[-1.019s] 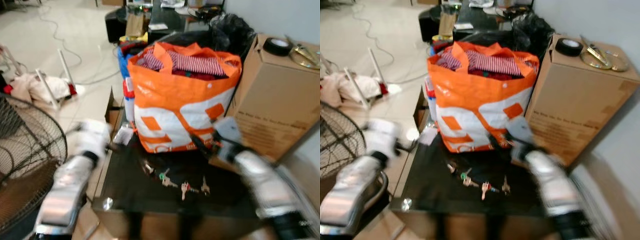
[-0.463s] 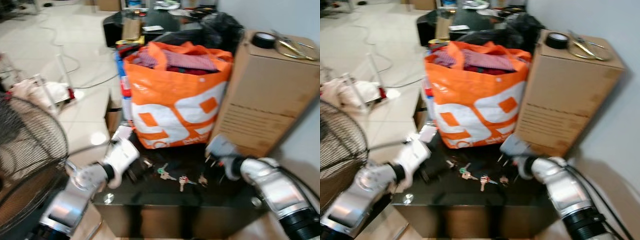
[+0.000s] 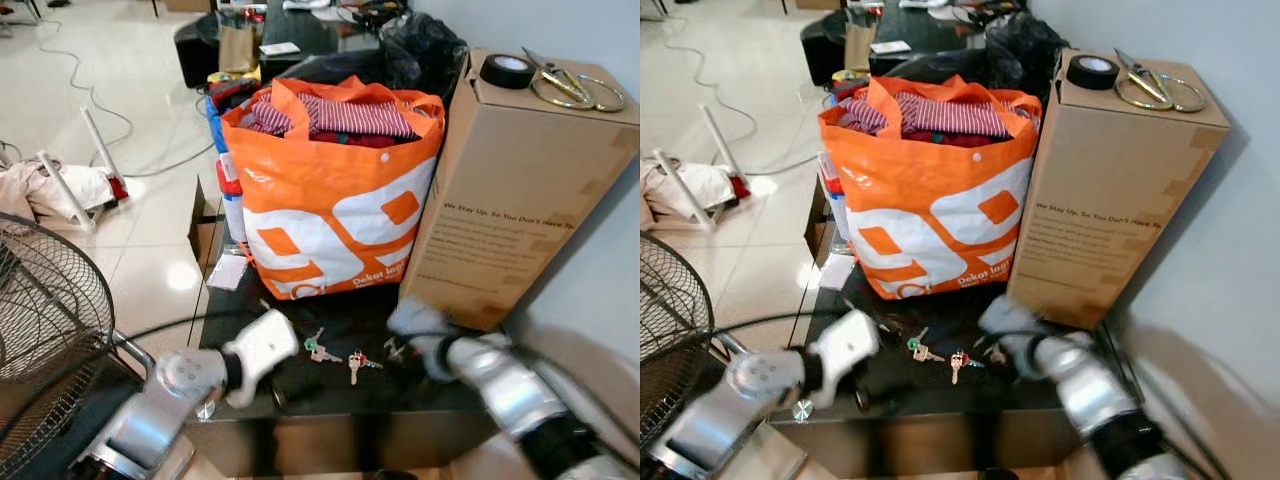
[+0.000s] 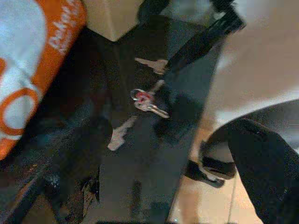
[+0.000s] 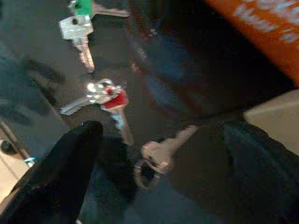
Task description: Hang keys on a hook
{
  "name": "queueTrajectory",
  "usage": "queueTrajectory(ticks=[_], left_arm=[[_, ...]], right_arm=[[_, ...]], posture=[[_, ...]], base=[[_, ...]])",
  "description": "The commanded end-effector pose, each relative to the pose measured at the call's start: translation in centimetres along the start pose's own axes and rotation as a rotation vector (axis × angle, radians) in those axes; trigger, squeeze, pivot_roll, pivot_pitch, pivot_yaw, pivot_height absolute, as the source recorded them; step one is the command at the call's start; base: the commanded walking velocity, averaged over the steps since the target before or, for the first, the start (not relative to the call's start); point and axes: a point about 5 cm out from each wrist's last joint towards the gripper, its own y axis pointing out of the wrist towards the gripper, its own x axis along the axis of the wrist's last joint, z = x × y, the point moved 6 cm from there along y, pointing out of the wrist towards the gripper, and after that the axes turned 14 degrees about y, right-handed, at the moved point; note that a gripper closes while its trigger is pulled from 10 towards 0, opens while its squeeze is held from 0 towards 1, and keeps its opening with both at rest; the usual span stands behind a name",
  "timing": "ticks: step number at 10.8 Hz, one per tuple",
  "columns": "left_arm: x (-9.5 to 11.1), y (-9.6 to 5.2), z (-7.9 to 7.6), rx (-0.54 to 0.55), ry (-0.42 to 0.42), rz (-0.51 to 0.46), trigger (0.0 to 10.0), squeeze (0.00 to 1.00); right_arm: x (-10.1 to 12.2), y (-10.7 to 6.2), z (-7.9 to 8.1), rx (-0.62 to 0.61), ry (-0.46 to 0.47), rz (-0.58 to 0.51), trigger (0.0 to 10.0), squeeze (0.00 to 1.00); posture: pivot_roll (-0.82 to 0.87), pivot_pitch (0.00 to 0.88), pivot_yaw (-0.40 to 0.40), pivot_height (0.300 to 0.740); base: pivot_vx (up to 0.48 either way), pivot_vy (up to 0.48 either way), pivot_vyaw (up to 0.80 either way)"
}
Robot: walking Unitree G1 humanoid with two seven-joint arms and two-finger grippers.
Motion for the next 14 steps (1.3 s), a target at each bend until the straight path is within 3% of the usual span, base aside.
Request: queueTrajectory(ticks=[1,2,4,5,6,7,9,14], left_arm=[[-0.4,-0.2,-0.1,-0.002,0.021,0.015,10.0,0.00],[-0.7,-0.6,-0.4,0.003,0.017,0.021,10.0,0.00],[-0.8,-1.0,-1.1,-0.012,0.007,0.029,10.0,0.00],[-1.5,-1.1,-1.4,-0.020,0.008,0.063,10.0,0.00],[-2.2,-1.1,-1.5,-0.015,0.012,0.088,10.0,0.00],[-2.3,-1.2,-1.6,-0.013,0.007,0.089,10.0,0.00],[-2.3,-1.4,-2.1,-0.024,-0.015,0.091,10.0,0.00],[-2.2,-1.4,-2.2,-0.024,-0.019,0.086,10.0,0.00]], right_arm=[[-0.4,0.2,-0.3,-0.016,-0.019,0.017,10.0,0.00],[-1.6,0.6,0.4,0.006,-0.023,0.050,10.0,0.00],[-2.0,0.8,0.4,-0.006,-0.017,0.055,10.0,0.00],[-2.2,1.1,-0.2,-0.045,-0.033,0.068,2.7,0.00],[-2.6,1.2,-0.5,-0.061,-0.033,0.077,1.8,0.00],[-2.7,1.3,-0.5,-0.070,-0.029,0.078,0.0,0.00],[-3.4,1.7,-0.8,-0.098,-0.077,0.115,0.0,0.00],[-3.5,2.3,-0.2,-0.087,-0.076,0.105,0.0,0.00]], posture=[[-0.21,0.000,0.010,0.740],[-0.20,0.000,-0.003,0.740],[-0.20,0.000,-0.013,0.740],[-0.20,0.000,-0.021,0.740],[-0.20,0.000,-0.031,0.740],[-0.19,0.000,-0.039,0.740],[-0.18,0.000,-0.040,0.740],[-0.19,0.000,-0.038,0.740]], base=[[0.000,0.000,0.00],[0.000,0.000,0.00],[0.000,0.000,0.00],[0.000,0.000,0.00],[0.000,0.000,0.00],[0.000,0.000,0.00],[0.000,0.000,0.00],[0.000,0.000,0.00]])
